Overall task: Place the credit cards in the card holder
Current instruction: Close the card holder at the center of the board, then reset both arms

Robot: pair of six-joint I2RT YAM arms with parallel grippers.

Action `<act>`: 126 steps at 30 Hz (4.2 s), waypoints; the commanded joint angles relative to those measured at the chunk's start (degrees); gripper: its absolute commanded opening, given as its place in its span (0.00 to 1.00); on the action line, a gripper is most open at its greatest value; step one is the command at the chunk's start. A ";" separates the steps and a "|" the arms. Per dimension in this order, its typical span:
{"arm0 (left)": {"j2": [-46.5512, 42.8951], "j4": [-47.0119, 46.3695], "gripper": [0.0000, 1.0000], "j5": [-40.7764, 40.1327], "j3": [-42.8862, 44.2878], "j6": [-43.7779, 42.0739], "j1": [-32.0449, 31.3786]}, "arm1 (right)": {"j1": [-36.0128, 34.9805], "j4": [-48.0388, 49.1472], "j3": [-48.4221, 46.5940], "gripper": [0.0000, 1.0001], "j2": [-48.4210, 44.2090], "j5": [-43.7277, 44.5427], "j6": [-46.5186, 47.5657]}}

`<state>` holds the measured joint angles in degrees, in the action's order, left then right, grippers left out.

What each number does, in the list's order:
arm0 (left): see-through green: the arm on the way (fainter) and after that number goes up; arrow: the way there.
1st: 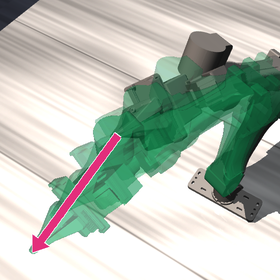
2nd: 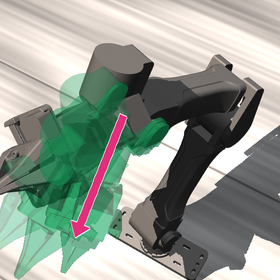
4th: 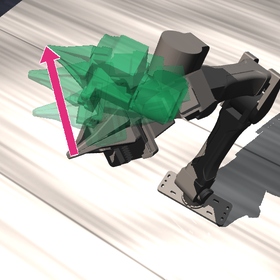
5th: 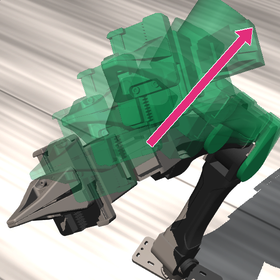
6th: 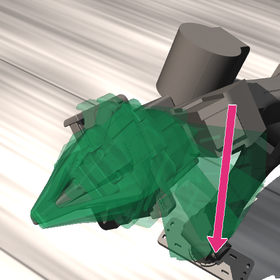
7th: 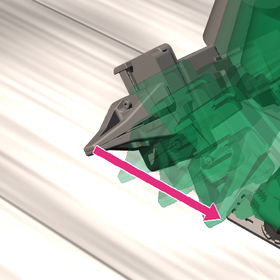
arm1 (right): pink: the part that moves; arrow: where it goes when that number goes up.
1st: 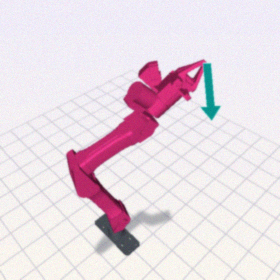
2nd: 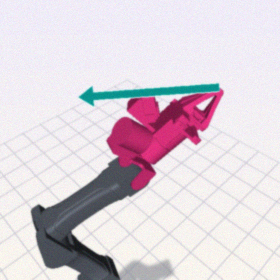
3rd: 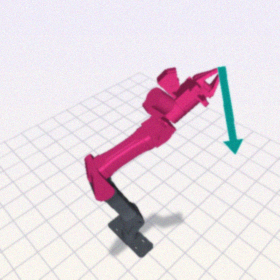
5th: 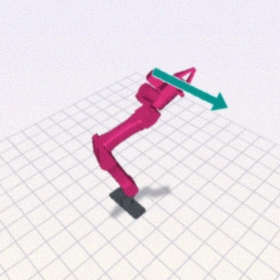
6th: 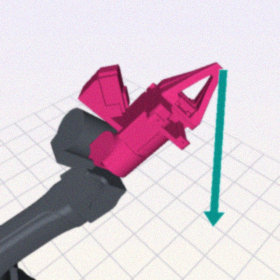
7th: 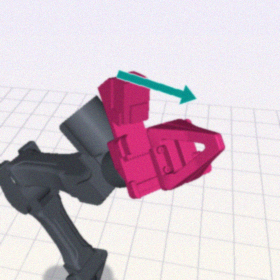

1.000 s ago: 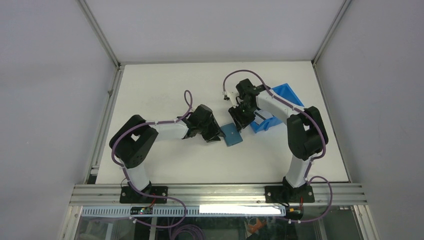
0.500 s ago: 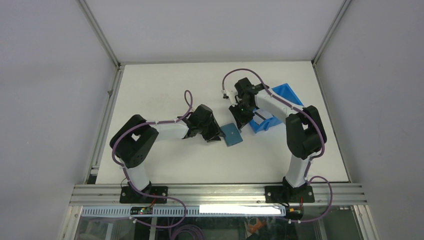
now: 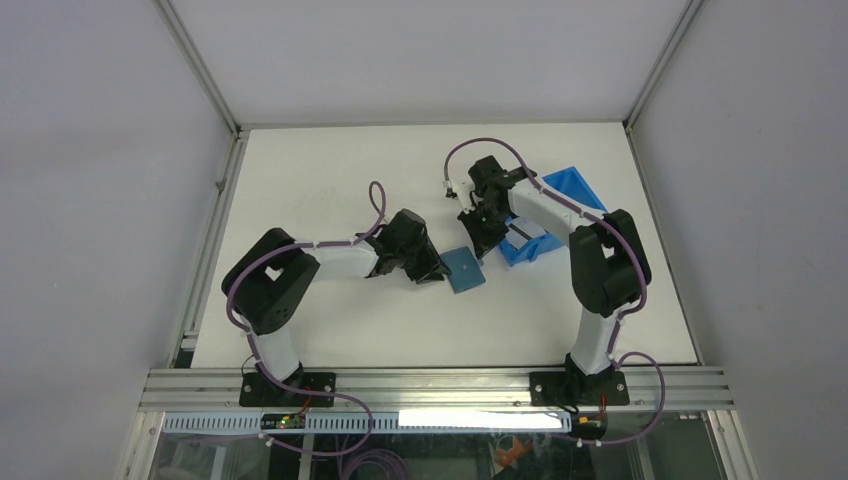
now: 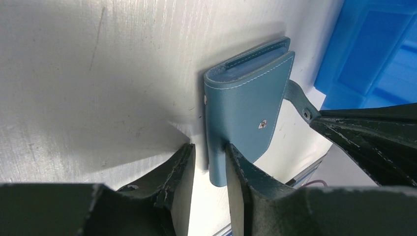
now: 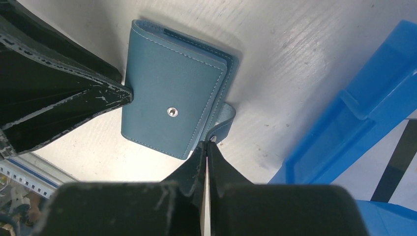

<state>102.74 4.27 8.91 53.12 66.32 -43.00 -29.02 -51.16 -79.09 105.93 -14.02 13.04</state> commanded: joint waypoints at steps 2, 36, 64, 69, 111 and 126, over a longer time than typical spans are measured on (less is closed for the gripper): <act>0.82 -2.43 0.27 0.93 0.79 0.72 0.29 | 0.96 0.04 -2.87 0.00 -0.02 -2.03 -0.72; 2.20 -9.92 0.14 2.80 -1.00 4.51 -1.25 | -1.26 -0.84 -1.86 0.00 4.14 -5.34 -0.29; 2.64 -10.16 0.14 3.06 -1.01 4.78 -1.23 | -2.84 -1.05 -1.62 0.00 3.54 -5.70 0.39; 2.82 -10.15 0.14 3.23 -0.83 4.87 -1.26 | -2.90 -1.01 -1.23 0.00 2.94 -6.18 0.41; -7.61 -0.88 0.43 -3.34 0.22 -4.90 -1.15 | -2.60 -6.50 -8.79 0.50 -0.61 -5.90 6.26; -54.58 21.71 0.99 -24.72 1.75 -31.36 0.62 | 25.44 -9.68 -25.54 0.98 -18.25 -13.30 -3.69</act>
<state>58.48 21.71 -8.88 54.00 42.78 -43.46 -13.47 -60.82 -99.55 87.85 -24.03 20.88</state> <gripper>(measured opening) 0.964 0.973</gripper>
